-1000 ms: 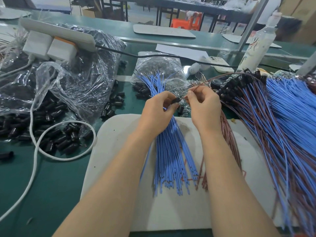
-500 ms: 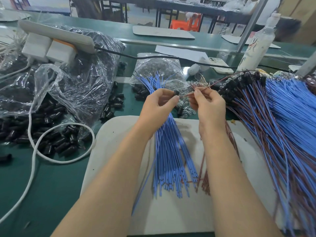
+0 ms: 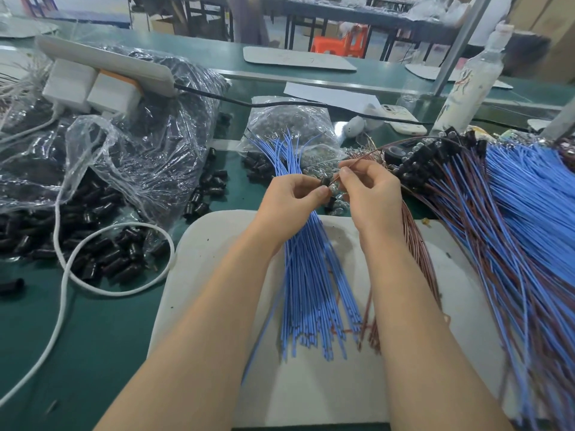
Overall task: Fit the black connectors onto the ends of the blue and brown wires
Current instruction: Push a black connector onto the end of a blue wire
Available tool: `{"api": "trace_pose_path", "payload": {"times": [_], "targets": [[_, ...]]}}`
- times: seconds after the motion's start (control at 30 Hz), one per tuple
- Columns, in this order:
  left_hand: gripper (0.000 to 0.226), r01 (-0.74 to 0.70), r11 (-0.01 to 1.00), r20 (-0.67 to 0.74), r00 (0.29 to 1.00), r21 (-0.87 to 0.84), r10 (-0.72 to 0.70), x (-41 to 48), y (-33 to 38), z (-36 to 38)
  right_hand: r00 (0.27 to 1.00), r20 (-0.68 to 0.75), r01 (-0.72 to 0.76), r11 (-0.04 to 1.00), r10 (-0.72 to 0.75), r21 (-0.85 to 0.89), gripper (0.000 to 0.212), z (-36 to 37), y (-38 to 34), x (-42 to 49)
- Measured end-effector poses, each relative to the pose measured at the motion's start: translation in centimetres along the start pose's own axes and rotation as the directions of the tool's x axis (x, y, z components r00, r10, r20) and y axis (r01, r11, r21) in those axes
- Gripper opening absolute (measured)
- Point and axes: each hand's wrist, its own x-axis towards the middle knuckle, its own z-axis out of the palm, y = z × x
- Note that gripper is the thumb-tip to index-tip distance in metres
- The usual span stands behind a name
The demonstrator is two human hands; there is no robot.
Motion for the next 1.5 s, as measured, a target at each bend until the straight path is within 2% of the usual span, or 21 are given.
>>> {"api": "trace_pose_path", "payload": {"times": [0.17, 0.37, 0.53, 0.8, 0.97, 1.03, 1.13, 1.27, 1.37, 1.5], "targets": [[0.01, -0.014, 0.996, -0.019, 1.0, 0.084, 0.016, 0.1, -0.1, 0.1, 0.999, -0.042, 0.007, 1.0, -0.007, -0.006, 0.022, -0.1, 0.2, 0.2], [0.009, -0.112, 0.953, -0.037, 0.991, 0.28, 0.127, 0.1, -0.2, -0.1, 0.98, -0.199, 0.001, 0.987, 0.031, 0.159, 0.017, -0.6, 0.1, 0.5], [0.007, -0.15, 0.922, -0.043, 0.983, 0.356, 0.177, -0.1, -0.3, 0.0, 0.987, -0.157, -0.015, 0.981, 0.046, 0.193, 0.018, -0.5, -0.2, 0.4], [0.008, -0.174, 0.914, -0.041, 0.978, 0.367, 0.203, -0.2, -0.3, 0.1, 0.994, -0.105, 0.021, 0.995, -0.011, 0.094, 0.017, -0.5, 0.1, 0.3], [0.007, -0.159, 0.916, -0.035, 0.982, 0.367, 0.185, -0.1, -0.3, 0.0, 0.99, -0.137, 0.012, 0.99, 0.007, 0.141, 0.017, -0.5, -0.1, 0.4], [0.006, -0.138, 0.939, -0.049, 0.986, 0.314, 0.161, -0.1, -0.1, -0.1, 0.986, -0.163, -0.013, 0.981, 0.045, 0.192, 0.018, -0.6, -0.2, 0.4], [0.005, -0.016, 0.996, -0.05, 0.999, 0.086, 0.02, 0.0, 0.3, -0.3, 0.978, -0.169, -0.071, 0.955, 0.123, 0.287, 0.018, -0.7, -0.3, 0.4], [0.004, 0.098, 0.98, 0.081, 0.993, -0.171, -0.085, -0.3, 0.8, -0.4, 0.975, -0.137, -0.123, 0.939, 0.175, 0.321, 0.016, -0.7, -0.3, 0.5], [0.005, 0.117, 0.973, 0.133, 0.987, -0.198, -0.091, -0.3, 0.8, -0.4, 0.979, -0.11, -0.129, 0.939, 0.172, 0.318, 0.02, -0.6, -0.3, 0.4], [0.003, 0.111, 0.975, 0.127, 0.988, -0.194, -0.087, -0.3, 0.8, -0.5, 0.981, -0.091, -0.133, 0.941, 0.169, 0.311, 0.019, -0.6, -0.2, 0.4]]}}
